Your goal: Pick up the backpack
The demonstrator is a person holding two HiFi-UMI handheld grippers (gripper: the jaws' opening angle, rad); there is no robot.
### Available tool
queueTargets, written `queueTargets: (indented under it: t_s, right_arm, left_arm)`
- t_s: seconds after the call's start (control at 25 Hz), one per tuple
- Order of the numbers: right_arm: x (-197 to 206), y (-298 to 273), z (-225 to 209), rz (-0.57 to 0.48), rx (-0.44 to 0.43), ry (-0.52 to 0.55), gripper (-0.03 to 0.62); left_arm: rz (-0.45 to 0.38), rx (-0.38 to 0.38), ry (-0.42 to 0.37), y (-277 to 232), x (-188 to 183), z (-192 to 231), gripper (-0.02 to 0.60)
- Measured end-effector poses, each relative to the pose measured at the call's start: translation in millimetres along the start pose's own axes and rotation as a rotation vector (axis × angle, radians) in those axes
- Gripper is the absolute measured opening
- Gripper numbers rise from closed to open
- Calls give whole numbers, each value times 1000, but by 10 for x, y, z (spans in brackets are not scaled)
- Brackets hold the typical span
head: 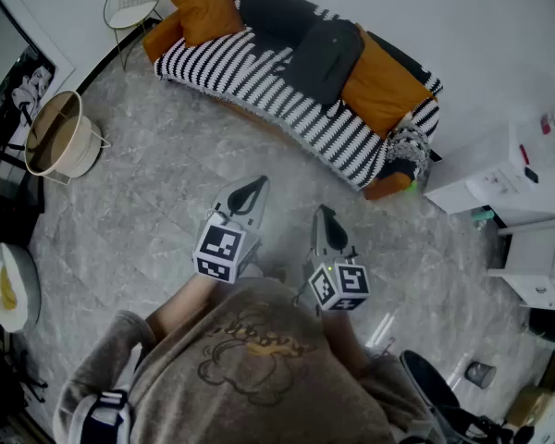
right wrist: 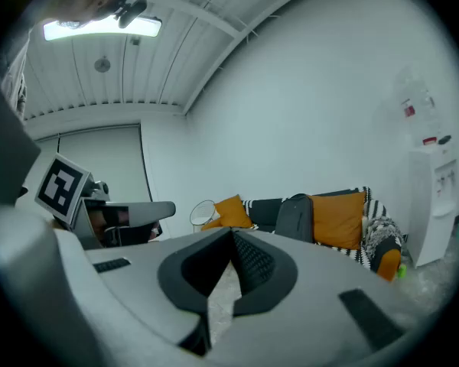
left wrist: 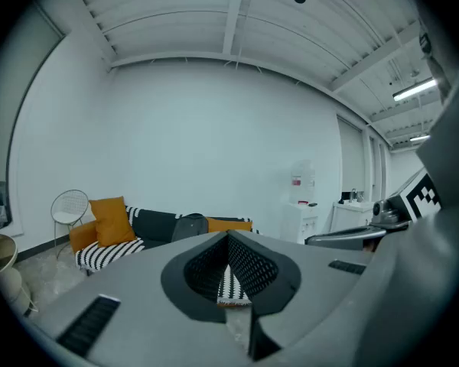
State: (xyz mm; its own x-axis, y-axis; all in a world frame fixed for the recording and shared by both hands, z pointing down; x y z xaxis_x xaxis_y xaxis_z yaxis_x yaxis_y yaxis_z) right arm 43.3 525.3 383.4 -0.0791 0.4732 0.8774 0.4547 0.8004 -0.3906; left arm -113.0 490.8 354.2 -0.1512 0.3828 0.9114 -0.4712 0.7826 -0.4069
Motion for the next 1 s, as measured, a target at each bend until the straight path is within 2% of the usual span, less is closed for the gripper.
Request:
queueTargets:
  t_s: [0.4,0.76,1.0]
  right_arm:
    - [-6,-150,96,-8,-5,-19,2]
    - [50,-270,147,-47,50,-32,2]
    - [9,-443,-10,-43,61,-40,2]
  left_arm:
    - [15,24,-20,-69,3,153,2]
    - [17,70,-53,-125,92,341,2]
    - [8,69,-46,-339,28,437,2]
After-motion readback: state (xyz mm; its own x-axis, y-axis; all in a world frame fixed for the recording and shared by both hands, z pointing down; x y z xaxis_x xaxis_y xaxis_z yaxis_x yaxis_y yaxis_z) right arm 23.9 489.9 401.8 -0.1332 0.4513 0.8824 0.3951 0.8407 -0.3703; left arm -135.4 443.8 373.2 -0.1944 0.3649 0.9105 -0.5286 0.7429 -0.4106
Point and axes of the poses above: the fingertips, and each gripper's own axes: y backward along the fingers, z to its left, x out of its underside, the point moved 4 cm from there along y, backward along the fingers, and after that the axes turned 11 degrees about z, right-handed, at the moved point
